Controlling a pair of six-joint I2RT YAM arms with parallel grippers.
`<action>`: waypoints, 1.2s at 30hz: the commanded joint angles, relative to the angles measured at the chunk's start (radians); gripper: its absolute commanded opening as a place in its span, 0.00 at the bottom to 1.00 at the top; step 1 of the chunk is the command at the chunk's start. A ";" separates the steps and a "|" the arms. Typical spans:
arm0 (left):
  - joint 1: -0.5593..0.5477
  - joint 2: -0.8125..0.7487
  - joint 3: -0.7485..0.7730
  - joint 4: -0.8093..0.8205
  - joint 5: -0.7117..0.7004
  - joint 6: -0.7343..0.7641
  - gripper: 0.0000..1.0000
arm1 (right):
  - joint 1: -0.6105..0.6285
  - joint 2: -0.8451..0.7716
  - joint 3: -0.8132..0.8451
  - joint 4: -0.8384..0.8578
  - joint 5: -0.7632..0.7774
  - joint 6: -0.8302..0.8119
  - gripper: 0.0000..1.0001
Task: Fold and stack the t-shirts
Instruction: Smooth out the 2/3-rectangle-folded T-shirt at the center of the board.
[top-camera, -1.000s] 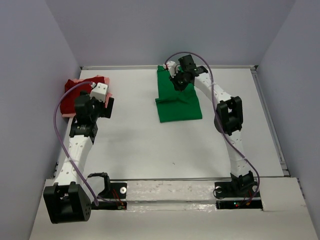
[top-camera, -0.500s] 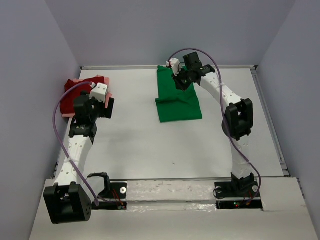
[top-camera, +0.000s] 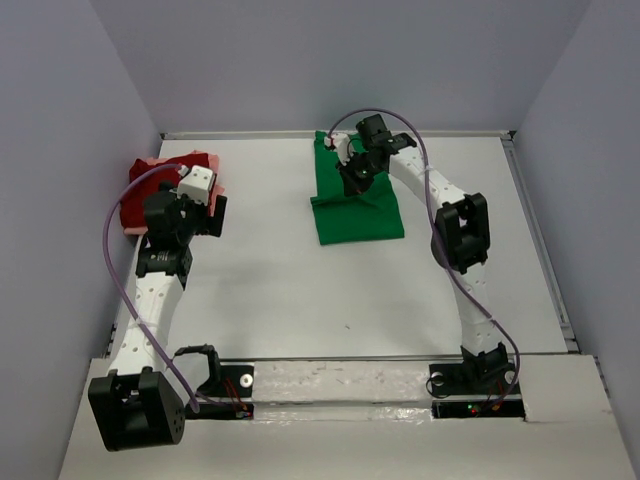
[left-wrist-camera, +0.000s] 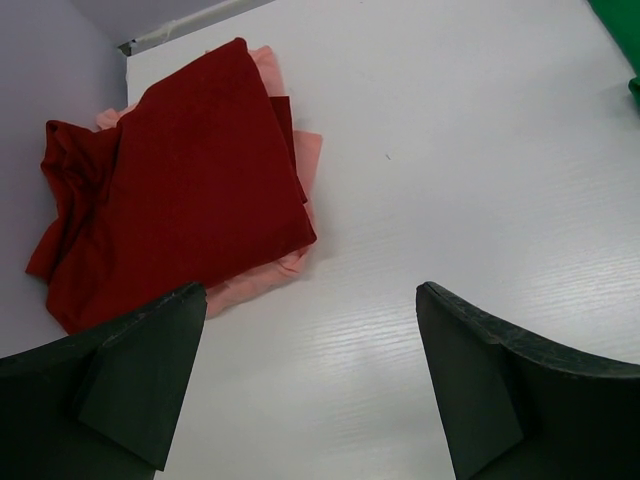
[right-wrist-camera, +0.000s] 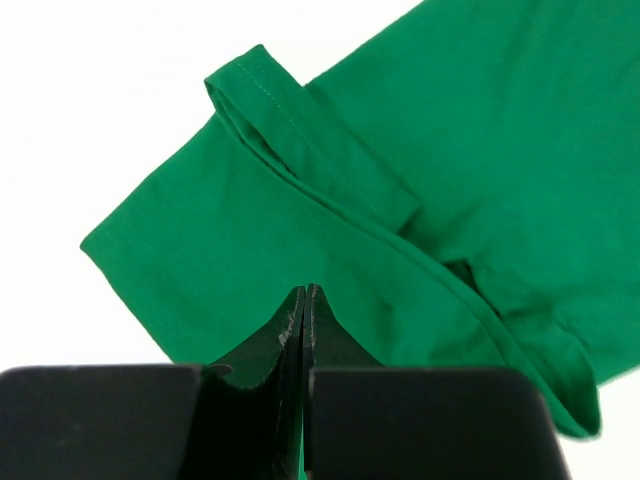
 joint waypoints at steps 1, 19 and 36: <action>0.009 -0.024 0.010 0.033 0.024 -0.011 0.99 | 0.021 0.043 0.099 -0.067 -0.076 0.009 0.00; 0.016 -0.021 0.001 0.038 0.028 -0.005 0.99 | 0.075 0.144 0.196 -0.080 -0.102 0.006 0.00; 0.019 0.008 0.004 0.041 0.032 0.000 0.99 | 0.084 0.132 0.077 0.182 0.095 0.038 0.00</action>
